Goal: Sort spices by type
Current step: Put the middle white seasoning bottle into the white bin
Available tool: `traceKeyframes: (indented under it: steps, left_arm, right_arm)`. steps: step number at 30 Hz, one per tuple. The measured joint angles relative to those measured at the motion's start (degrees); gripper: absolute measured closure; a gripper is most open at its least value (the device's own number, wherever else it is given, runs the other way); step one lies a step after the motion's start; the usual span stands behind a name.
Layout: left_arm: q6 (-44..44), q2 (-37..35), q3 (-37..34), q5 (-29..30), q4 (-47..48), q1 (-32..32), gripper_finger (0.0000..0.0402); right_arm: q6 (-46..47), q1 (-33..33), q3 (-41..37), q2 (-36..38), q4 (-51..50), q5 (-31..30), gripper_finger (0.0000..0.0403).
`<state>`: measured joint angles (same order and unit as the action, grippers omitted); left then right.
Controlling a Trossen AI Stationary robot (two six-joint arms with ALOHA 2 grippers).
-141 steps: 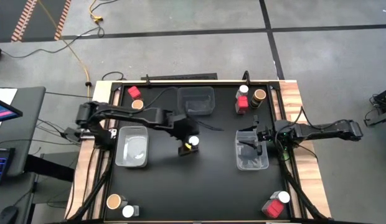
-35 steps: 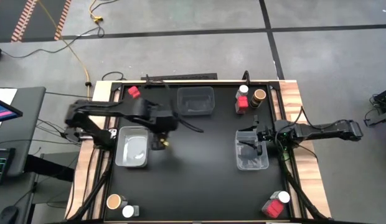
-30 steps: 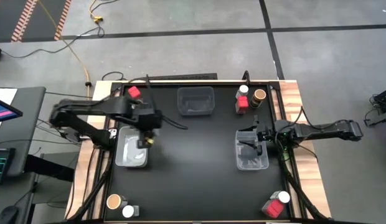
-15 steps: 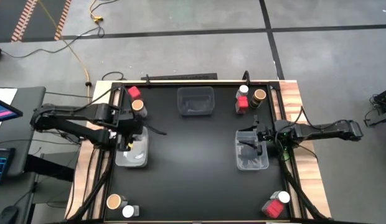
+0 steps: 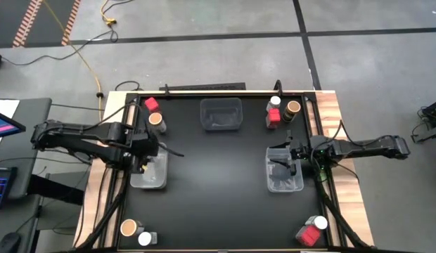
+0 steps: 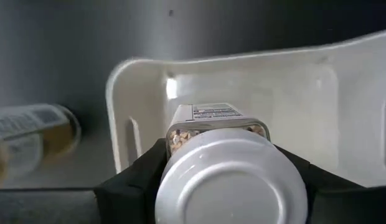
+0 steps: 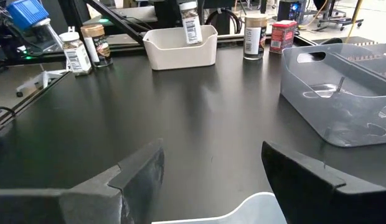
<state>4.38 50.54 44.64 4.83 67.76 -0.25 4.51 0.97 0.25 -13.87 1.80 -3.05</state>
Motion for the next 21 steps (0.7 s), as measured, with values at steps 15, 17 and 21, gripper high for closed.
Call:
traceKeyframes:
  steps: [15, 17, 21]
  left_arm:
    - [1.3, 1.8, -0.1, -2.6, -4.4, 5.1, 0.0206]
    - [2.7, 3.2, -0.1, -3.6, -4.6, 5.7, 0.0206]
    - [5.2, 5.7, -1.3, -4.5, -6.4, 6.3, 0.0206]
  right_arm:
    - [0.0, 0.0, 0.0, 0.0, 0.0, 0.0, 0.0108]
    - [0.0, 0.0, 0.0, 0.0, 0.0, 0.0, 0.0108]
    - [0.0, 0.0, 0.0, 0.0, 0.0, 0.0, 0.0108]
